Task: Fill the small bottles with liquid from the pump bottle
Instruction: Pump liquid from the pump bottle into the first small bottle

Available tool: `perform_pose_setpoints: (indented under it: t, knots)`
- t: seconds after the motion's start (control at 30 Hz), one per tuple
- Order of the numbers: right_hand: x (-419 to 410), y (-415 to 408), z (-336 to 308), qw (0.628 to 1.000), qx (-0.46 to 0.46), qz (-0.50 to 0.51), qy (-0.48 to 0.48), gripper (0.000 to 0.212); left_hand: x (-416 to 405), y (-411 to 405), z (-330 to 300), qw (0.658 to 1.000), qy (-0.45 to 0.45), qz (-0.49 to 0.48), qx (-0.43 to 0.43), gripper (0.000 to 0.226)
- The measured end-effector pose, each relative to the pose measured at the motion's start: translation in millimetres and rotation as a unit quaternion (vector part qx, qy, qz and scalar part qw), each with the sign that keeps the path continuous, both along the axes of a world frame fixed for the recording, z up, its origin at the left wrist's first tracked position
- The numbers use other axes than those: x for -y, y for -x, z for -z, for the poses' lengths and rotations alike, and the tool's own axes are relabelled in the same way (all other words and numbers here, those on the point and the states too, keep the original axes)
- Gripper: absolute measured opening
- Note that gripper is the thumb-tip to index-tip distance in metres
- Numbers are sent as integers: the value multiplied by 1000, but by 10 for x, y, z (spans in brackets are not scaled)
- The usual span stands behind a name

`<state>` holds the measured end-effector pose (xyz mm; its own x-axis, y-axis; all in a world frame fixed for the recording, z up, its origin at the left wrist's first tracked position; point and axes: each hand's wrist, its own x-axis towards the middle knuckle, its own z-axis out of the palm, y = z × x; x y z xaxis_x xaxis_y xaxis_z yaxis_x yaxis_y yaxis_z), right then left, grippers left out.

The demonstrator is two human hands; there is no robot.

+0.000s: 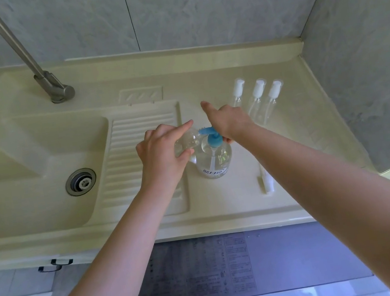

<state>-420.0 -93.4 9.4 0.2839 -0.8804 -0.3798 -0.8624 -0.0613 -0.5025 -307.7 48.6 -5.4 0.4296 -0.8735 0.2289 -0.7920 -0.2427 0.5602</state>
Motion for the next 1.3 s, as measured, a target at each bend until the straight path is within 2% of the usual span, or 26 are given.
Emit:
perform_pose_setpoints:
  t: [0.13,0.43,0.53,0.63,0.77,1.03,1.13,1.3]
  knots:
    - [7,-9,-112,999,17,-6,-38,74,1,-15,-30,1000,-1,5,7,60]
    - [-37,-43,70,994,-42,-47,89,47,15,-3,30,1000,-4,3,0,59]
    - [-60,-57,60,994,-55,-52,76,53,16,0,41,1000,-11,1,1,59]
    - [-27,-43,-5,1000,-7,-12,17,68,9,-1,30,1000,-4,3,-6,60]
    - [-20,-17,-80,1000,10,-14,-1,64,13,-19,17,1000,-1,9,-3,60]
    - [-71,-39,39,997,-8,-32,64,47,24,-15,55,1000,-2,3,-6,60]
    - [-74,-40,33,997,-16,-38,62,55,23,-8,62,1000,-6,1,-5,60]
    - [-24,-50,1,1000,6,-16,4,67,23,-23,32,1000,-6,2,-7,60]
